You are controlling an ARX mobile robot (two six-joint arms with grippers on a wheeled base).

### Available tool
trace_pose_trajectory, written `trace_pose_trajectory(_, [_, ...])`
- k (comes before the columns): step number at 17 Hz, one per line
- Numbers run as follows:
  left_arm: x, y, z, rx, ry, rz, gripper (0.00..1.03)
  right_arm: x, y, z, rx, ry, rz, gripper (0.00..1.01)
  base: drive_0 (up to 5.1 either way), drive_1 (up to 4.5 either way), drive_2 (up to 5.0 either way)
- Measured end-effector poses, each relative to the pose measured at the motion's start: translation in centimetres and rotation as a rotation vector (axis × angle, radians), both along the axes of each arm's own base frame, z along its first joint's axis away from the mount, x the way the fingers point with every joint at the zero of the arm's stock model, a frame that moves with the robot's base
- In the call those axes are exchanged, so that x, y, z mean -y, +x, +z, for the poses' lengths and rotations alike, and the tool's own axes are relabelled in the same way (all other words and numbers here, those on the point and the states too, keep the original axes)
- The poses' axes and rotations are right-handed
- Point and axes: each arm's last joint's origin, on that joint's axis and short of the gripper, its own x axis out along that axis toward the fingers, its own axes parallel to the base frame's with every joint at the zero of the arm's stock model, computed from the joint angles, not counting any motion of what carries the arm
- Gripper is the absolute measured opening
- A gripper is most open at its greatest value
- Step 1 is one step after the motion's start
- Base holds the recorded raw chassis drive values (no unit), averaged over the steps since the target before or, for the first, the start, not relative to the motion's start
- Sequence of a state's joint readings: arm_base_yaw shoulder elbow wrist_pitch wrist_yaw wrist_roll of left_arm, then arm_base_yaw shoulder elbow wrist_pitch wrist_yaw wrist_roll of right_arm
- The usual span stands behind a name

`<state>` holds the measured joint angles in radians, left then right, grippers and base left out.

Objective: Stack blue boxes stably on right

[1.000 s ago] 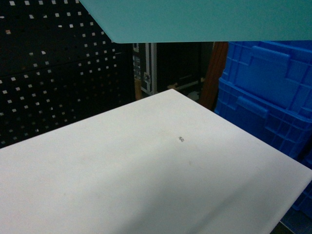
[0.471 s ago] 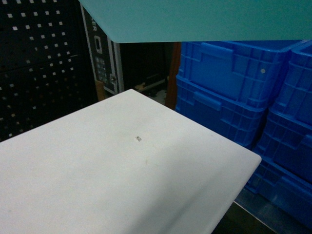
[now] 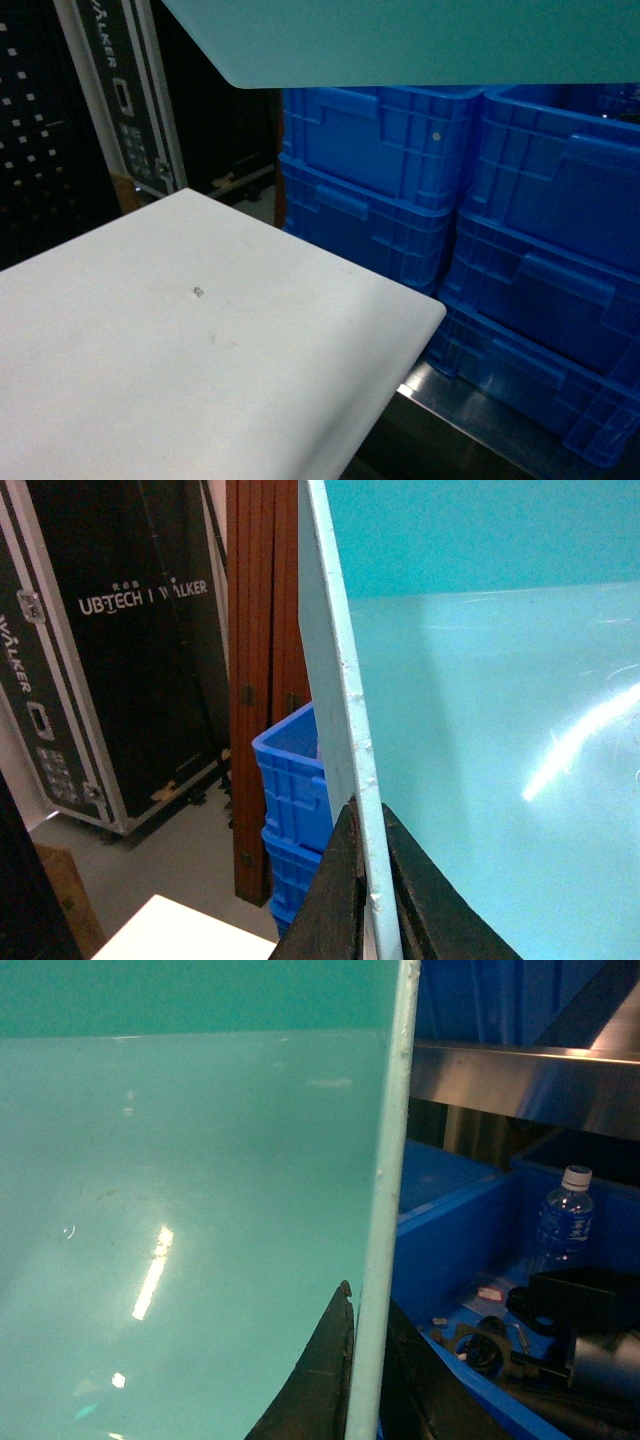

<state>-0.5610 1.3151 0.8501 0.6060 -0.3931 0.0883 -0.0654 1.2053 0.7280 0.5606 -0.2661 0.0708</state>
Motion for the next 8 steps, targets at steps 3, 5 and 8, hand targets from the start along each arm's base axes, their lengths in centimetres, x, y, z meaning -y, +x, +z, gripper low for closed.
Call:
trace_pose_trajectory(3, [-0.01,0.01,-0.02,-0.002,0.001,-0.001,0.02,0.01,0.05,-0.08,-0.005,0.001,0.000,0.07,2.7,-5.77,-2.8])
trace_pose_trajectory(5, [0.00,0.00,-0.01,-0.001,0.003,0.000,0.02,0.00,0.07,-0.08,-0.003,0.001,0.000,0.07,2.9,-5.64,-2.5])
trace_pose_trajectory(8, [0.00,0.00,-0.02,-0.001,0.004,-0.001,0.02,0.01,0.07,-0.12,-0.005,0.001,0.000,0.07,3.2,-5.30,-2.3])
